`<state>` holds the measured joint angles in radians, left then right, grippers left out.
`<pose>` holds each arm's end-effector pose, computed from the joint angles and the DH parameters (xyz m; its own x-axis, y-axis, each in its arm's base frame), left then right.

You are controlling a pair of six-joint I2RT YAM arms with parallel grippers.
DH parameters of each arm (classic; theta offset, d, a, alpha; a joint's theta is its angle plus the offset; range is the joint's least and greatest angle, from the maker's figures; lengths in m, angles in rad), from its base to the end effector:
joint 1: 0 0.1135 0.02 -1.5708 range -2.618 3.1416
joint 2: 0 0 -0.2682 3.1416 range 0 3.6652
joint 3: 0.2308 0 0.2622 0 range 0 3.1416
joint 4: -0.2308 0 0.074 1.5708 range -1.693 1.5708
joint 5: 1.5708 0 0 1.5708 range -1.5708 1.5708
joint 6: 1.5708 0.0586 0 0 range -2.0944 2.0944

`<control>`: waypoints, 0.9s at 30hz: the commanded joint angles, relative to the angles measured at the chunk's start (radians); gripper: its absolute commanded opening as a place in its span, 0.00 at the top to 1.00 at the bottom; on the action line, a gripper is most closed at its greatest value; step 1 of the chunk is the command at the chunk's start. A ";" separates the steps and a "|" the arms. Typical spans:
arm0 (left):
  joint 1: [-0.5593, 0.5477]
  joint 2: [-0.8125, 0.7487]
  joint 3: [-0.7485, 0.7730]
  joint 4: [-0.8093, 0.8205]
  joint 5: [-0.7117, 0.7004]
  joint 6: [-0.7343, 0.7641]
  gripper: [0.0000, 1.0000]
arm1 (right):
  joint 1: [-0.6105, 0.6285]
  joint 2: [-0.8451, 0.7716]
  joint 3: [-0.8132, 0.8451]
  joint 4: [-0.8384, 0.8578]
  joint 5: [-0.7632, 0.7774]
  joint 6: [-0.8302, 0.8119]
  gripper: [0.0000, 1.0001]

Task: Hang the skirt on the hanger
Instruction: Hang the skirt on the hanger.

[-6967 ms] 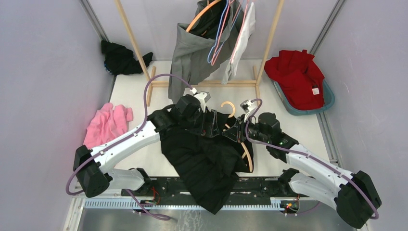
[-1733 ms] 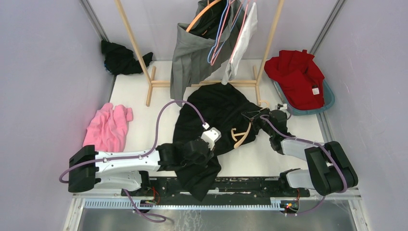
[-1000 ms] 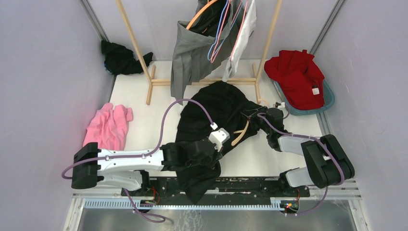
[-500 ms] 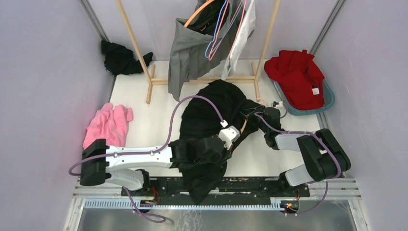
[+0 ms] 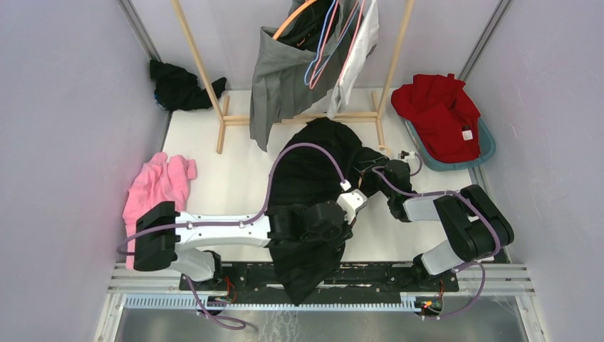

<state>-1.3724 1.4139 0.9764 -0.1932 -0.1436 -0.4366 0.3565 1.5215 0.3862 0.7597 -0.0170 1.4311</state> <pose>0.0755 -0.3330 0.2468 -0.5060 0.3935 -0.7675 0.8095 0.5239 -0.2650 0.2735 0.1029 0.1266 -0.4081 0.9046 -0.1234 0.2898 0.2565 0.9221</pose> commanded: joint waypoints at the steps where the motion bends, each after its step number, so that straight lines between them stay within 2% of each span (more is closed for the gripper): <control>1: -0.084 0.034 0.091 0.170 0.267 0.009 0.97 | -0.022 0.021 0.046 0.115 0.224 0.052 0.99; 8: -0.094 0.092 0.141 0.185 0.254 0.045 0.97 | -0.008 -0.001 0.055 0.115 0.217 0.037 0.99; 14: -0.091 0.147 0.360 0.039 0.158 0.182 0.97 | 0.060 -0.027 0.023 0.107 0.221 -0.020 0.99; 18: -0.066 0.173 0.459 -0.001 0.127 0.232 0.97 | 0.106 -0.060 -0.003 0.082 0.221 -0.058 0.99; 23: -0.013 0.179 0.486 -0.013 0.126 0.252 0.97 | 0.122 -0.115 -0.031 0.046 0.183 -0.099 0.99; 27: 0.054 0.151 0.448 0.002 0.132 0.250 0.97 | 0.122 -0.194 -0.032 -0.055 0.121 -0.179 0.99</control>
<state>-1.3571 1.6154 1.3643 -0.3939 -0.1047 -0.2337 0.4759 1.4014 0.3515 0.7383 0.0540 1.3663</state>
